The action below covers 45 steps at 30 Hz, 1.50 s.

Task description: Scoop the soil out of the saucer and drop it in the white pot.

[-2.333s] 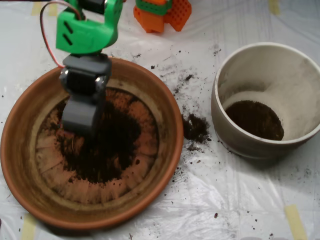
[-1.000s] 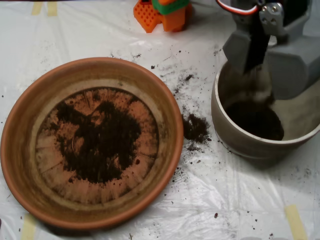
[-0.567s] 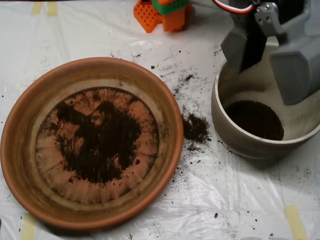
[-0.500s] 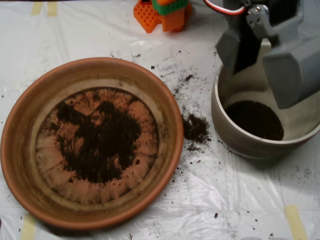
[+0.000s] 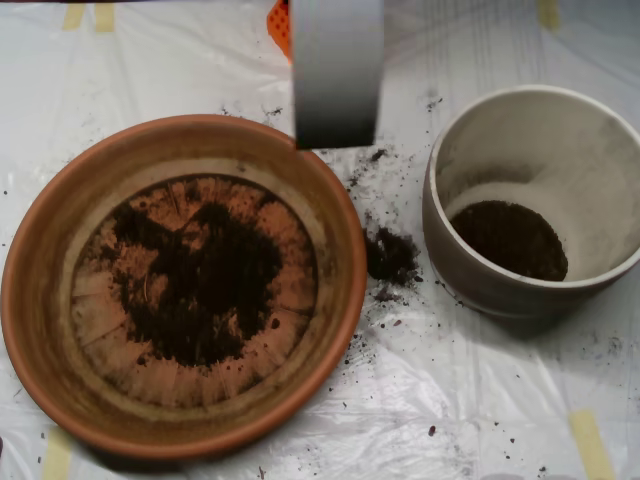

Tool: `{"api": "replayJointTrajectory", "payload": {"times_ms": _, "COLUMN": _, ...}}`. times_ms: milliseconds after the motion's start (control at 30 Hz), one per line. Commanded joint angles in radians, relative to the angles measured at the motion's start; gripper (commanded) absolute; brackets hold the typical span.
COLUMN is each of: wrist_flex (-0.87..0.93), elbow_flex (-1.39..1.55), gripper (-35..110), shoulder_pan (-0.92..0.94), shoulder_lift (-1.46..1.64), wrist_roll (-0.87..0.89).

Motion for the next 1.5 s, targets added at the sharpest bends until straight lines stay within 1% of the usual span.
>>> {"api": "replayJointTrajectory", "payload": {"times_ms": 0, "wrist_flex": -0.126, "elbow_flex": 0.244, "gripper": 40, "shoulder_pan": 0.141, "shoulder_lift": 0.144, "wrist_roll": 0.006}}
{"api": "replayJointTrajectory", "payload": {"times_ms": 133, "wrist_flex": -0.262, "elbow_flex": 0.483, "gripper": 40, "shoulder_pan": 0.244, "shoulder_lift": 0.158, "wrist_roll": 0.005}}
{"api": "replayJointTrajectory", "payload": {"times_ms": 233, "wrist_flex": -0.356, "elbow_flex": 0.617, "gripper": 40, "shoulder_pan": 0.275, "shoulder_lift": 0.149, "wrist_roll": -0.018}}
{"api": "replayJointTrajectory", "payload": {"times_ms": 500, "wrist_flex": -0.535, "elbow_flex": 0.79, "gripper": 41, "shoulder_pan": 0.368, "shoulder_lift": 0.077, "wrist_roll": -0.069}}
{"api": "replayJointTrajectory", "payload": {"times_ms": 667, "wrist_flex": -0.592, "elbow_flex": 0.736, "gripper": 41, "shoulder_pan": 0.407, "shoulder_lift": -0.071, "wrist_roll": -0.069}}
{"api": "replayJointTrajectory", "payload": {"times_ms": 1000, "wrist_flex": -0.56, "elbow_flex": 0.494, "gripper": 42, "shoulder_pan": 0.38, "shoulder_lift": -0.414, "wrist_roll": -0.04}}
{"api": "replayJointTrajectory", "payload": {"times_ms": 1467, "wrist_flex": -0.531, "elbow_flex": 0.281, "gripper": 41, "shoulder_pan": 0.36, "shoulder_lift": -0.604, "wrist_roll": -0.031}}
